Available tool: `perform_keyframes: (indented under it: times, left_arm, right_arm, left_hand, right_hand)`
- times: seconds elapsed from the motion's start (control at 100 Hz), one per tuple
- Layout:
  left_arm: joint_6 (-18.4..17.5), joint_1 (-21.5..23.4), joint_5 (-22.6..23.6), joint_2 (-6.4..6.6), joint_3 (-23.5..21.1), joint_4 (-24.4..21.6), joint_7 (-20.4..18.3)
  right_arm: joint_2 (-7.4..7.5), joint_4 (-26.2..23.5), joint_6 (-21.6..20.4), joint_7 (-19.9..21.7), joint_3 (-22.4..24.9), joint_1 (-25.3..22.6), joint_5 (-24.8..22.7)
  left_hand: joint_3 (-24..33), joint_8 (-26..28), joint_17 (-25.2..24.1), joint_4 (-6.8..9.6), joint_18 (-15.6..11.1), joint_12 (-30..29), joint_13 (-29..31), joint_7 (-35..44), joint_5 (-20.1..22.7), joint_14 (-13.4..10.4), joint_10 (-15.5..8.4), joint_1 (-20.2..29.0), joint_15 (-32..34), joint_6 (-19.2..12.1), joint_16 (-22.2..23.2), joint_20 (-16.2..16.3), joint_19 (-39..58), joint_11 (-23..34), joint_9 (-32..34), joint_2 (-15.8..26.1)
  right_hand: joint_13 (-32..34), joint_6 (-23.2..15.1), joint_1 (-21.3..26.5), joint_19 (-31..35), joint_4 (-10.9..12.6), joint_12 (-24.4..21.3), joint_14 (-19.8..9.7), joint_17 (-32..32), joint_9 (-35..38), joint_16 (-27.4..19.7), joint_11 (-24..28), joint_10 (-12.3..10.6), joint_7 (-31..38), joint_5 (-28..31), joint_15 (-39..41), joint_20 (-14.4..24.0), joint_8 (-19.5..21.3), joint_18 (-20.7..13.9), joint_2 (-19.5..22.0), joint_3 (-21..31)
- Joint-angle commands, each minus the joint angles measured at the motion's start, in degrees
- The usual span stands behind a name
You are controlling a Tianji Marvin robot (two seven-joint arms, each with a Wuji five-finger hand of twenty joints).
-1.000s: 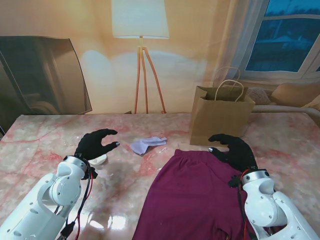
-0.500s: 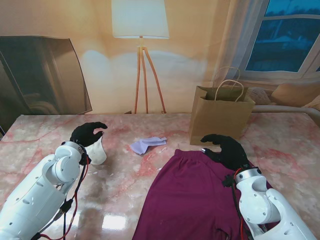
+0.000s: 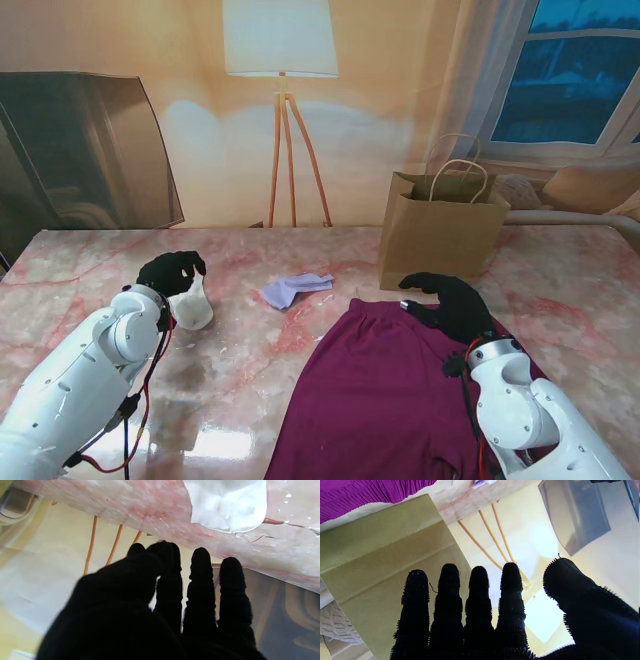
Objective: Fold the socks and the shorts into the kraft paper bag
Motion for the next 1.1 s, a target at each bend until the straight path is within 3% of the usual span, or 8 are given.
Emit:
perform_keyframes:
  times: [0.0, 0.15, 0.33, 0.53, 0.68, 0.95, 1.06, 1.09]
  left_arm:
    - [-0.56, 0.80, 0.27, 0.36, -0.26, -0.35, -1.22]
    - [-0.90, 0.69, 0.92, 0.59, -0.55, 0.73, -1.22]
    - [-0.85, -2.30, 0.92, 0.33, 0.71, 5.38, 0.63]
    - [-0.89, -7.43, -1.87, -0.48, 4.52, 12.43, 0.86]
    - [-1.50, -11.35, -6.17, -2.41, 7.43, 18.96, 3.39]
    - [-3.99, -19.28, -11.32, -5.61, 15.74, 32.75, 4.40]
    - [-4.77, -21.56, -12.34, -6.77, 18.88, 37.01, 4.70]
    - [-4.81, -22.02, -12.48, -6.94, 19.62, 37.80, 4.45]
  right_arm:
    - [-0.03, 0.33, 0.11, 0.24, -0.46, -0.04, -0.01]
    - [-0.06, 0.51, 0.13, 0.15, -0.92, 0.31, 0.13]
    - [0.00, 0.66, 0.00, 0.29, -1.12, 0.23, -0.09]
    - [0.06, 0.72, 0.40, 0.65, -1.20, 0.21, -0.04]
    - [0.16, 0.92, 0.32, 1.28, -1.33, 0.75, 0.03]
    - [0.24, 1.39, 0.38, 2.05, -1.60, 1.50, 0.47]
    - [0.30, 1.49, 0.57, 2.57, -1.67, 1.87, 0.68]
    - [0.31, 1.58, 0.61, 2.72, -1.70, 2.03, 0.78]
  left_hand:
    - [-0.30, 3.16, 1.75, -3.04, 0.66, 7.61, 2.32, 5.23, -0.31, 0.71, -2.10, -1.43, 4.66, -3.05, 4.38, 4.26, 5.00, -0.92, 3.26, -2.86]
    - [-2.98, 1.23, 1.79, -3.08, 1.38, 7.85, 2.02, 6.89, -0.24, 0.14, -1.81, -5.62, 4.72, -3.87, -3.31, 4.12, 3.88, -2.09, 4.17, -1.64]
    - [-6.01, 0.04, -0.07, -2.80, 1.11, -29.13, -4.40, 9.17, 0.46, -1.45, 0.65, -5.20, -10.06, -2.72, -20.91, -1.41, -1.17, -4.24, -13.02, 0.97]
    - [-11.25, 4.27, -8.47, -2.87, 2.79, -37.73, -15.23, 9.36, -3.56, -1.94, -0.02, -0.22, -19.54, -4.21, -32.08, -4.00, -11.55, -6.38, -21.68, 6.36]
    - [-8.87, -4.21, -10.15, 1.71, 2.99, -37.94, -13.93, -11.23, -11.58, -1.84, -0.73, 4.54, -19.10, 2.47, -32.73, -4.02, -14.28, -5.49, -20.27, 15.99]
    - [-11.67, -17.00, -10.39, 2.63, 2.12, -39.39, -11.83, -27.47, -14.66, -2.88, -2.48, 13.27, -17.46, 6.96, -31.50, -3.91, -15.15, -5.41, -23.57, 19.10]
    - [-13.49, -18.07, -9.16, 2.80, 1.64, -40.46, -7.31, -28.94, -15.74, -1.05, -2.18, 13.10, -11.67, 7.41, -26.08, -0.70, -11.25, -5.34, -25.97, 19.46]
    - [-14.60, -18.35, -8.48, 1.31, 1.53, -40.67, -5.05, -29.28, -15.93, -0.41, -1.98, 13.86, -9.55, 7.93, -17.85, 0.89, -9.73, -5.06, -25.83, 18.35]
  right_hand:
    - [-1.13, 0.17, -0.68, 1.61, 2.67, 0.65, -0.54, -0.29, 0.15, 1.28, 0.81, -0.01, -0.24, -1.57, 0.02, 2.29, -0.20, 0.58, 1.04, -0.73]
    - [-1.08, 0.18, -0.60, 1.62, 2.66, 0.68, -0.61, -0.33, 0.20, 1.35, 0.91, -0.02, -0.18, -1.54, 0.06, 2.45, -0.19, 0.73, 1.04, -0.63]
    - [-1.18, 0.10, -0.75, 1.74, 2.61, 0.71, -0.54, -0.32, 0.21, 1.41, 0.99, 0.00, -0.10, -1.47, 0.06, 2.66, -0.18, 0.84, 1.16, -0.69]
    - [-1.17, 0.05, -0.62, 1.85, 2.61, 0.77, -0.47, -0.31, 0.27, 1.51, 1.12, 0.01, -0.01, -1.30, 0.13, 2.88, -0.16, 0.93, 1.21, -0.66]
    - [-1.11, -0.03, -0.56, 1.95, 2.61, 0.85, -0.42, -0.26, 0.38, 1.61, 1.31, -0.02, 0.03, -1.24, 0.23, 3.02, -0.15, 0.88, 1.41, -0.67]
    - [-0.91, -0.08, -0.37, 2.20, 2.54, 1.07, -0.38, -0.10, 0.64, 1.80, 1.73, -0.09, 0.27, -0.95, 0.45, 3.28, -0.07, 0.94, 1.90, -0.54]
    - [-0.81, -0.12, -0.37, 2.28, 2.50, 1.15, -0.30, -0.09, 0.75, 1.89, 1.86, -0.13, 0.31, -0.93, 0.54, 3.37, -0.07, 1.05, 2.01, -0.54]
    - [-0.74, -0.14, -0.42, 2.35, 2.49, 1.19, -0.19, -0.05, 0.78, 1.94, 1.90, -0.13, 0.35, -0.87, 0.61, 3.42, -0.06, 1.07, 2.10, -0.58]
